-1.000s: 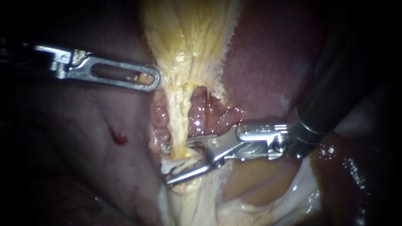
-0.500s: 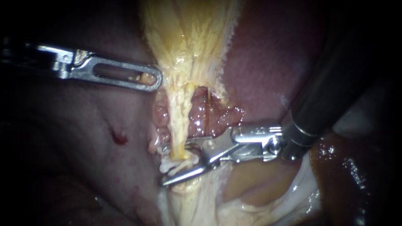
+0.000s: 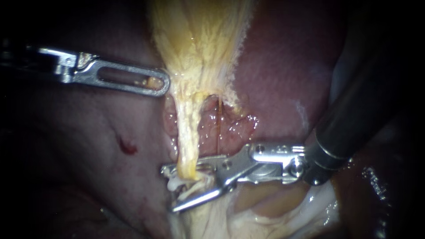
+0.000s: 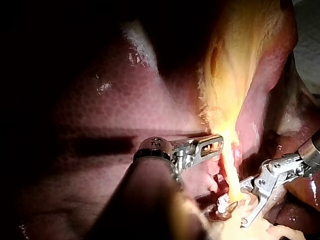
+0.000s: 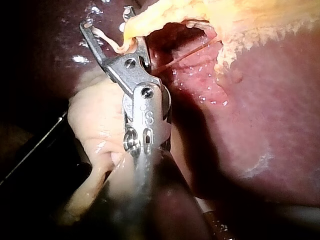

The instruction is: Clipping second clip left tube

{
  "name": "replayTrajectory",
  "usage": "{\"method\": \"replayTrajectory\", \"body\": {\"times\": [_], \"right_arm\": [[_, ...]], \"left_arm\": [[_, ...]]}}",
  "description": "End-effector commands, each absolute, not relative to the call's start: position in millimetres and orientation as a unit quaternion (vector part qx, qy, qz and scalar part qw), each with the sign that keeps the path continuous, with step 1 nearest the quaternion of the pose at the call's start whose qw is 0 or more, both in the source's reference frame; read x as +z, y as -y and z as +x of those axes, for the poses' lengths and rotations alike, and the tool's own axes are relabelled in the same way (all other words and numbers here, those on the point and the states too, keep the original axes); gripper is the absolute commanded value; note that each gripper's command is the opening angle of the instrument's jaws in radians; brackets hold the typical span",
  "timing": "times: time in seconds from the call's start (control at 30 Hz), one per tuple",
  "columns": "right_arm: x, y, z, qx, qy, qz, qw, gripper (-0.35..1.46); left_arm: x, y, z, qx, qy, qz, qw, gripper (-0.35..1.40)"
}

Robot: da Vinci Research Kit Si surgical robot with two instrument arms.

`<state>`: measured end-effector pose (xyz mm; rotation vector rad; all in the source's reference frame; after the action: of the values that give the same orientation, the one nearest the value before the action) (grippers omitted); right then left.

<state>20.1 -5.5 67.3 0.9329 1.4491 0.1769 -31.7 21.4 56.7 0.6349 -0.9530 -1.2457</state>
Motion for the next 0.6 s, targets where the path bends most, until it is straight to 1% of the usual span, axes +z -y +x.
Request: {"method": "replayTrajectory", "body": {"times": [0.03,0.27,0.4,0.53,0.6], "right_arm": [[67.3,5.5,20.1,0.077,-0.637,0.41,0.648,0.5],[67.3,5.5,20.0,0.077,-0.637,0.41,0.648,0.49],[67.2,5.4,19.7,0.082,-0.635,0.413,0.647,0.46],[66.9,5.0,19.0,0.083,-0.635,0.415,0.646,0.36],[66.8,4.8,18.7,0.083,-0.635,0.416,0.645,0.27]], "left_arm": [[56.7,-21.5,-31.7,-0.551,0.422,0.281,0.663,-0.35],[56.7,-21.5,-31.6,-0.551,0.422,0.281,0.663,-0.35],[56.7,-21.5,-31.6,-0.551,0.422,0.281,0.663,-0.35],[56.7,-21.5,-31.6,-0.551,0.422,0.281,0.663,-0.35],[56.8,-21.5,-31.6,-0.551,0.422,0.281,0.663,-0.35]]}}
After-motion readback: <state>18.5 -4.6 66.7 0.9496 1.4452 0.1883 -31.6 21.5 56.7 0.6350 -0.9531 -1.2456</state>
